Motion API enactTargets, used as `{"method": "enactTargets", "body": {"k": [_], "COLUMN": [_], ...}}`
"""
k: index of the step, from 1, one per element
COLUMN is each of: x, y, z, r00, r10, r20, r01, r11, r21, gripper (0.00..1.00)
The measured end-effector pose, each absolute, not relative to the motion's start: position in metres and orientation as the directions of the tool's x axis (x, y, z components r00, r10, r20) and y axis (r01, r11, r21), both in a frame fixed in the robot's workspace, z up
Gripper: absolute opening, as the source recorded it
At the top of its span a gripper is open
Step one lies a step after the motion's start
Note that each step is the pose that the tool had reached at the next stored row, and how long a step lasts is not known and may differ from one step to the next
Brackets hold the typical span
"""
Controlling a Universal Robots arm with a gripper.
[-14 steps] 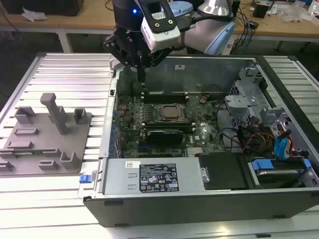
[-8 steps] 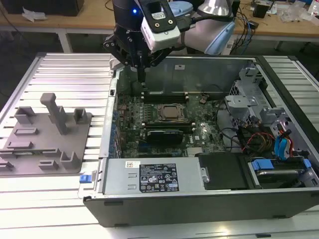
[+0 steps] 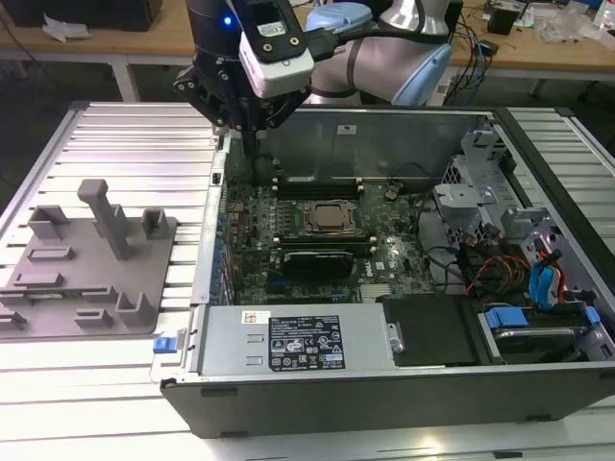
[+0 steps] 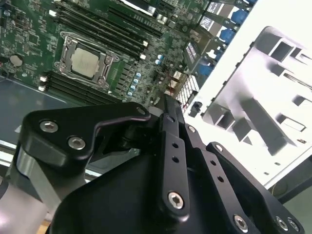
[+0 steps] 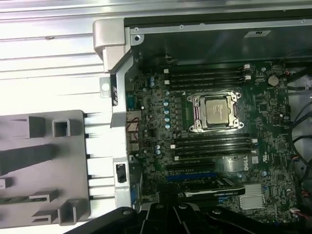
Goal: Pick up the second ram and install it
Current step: 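Reach for the second ram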
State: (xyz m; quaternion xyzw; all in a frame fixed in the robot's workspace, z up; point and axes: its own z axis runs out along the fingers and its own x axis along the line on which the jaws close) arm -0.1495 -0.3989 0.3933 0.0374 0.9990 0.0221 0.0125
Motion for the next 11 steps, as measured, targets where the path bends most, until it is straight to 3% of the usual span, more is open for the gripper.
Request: {"method": "enactTargets", "body": {"k": [11], "x": [-0.188], "y": [-0.399], "z": [0.393], "r00": [-0.997], "r10": [0.075], "r20": [-0.023], "r01": [0.074], "r11": [0.996], "r21": [0.045], "gripper": [0.08]}}
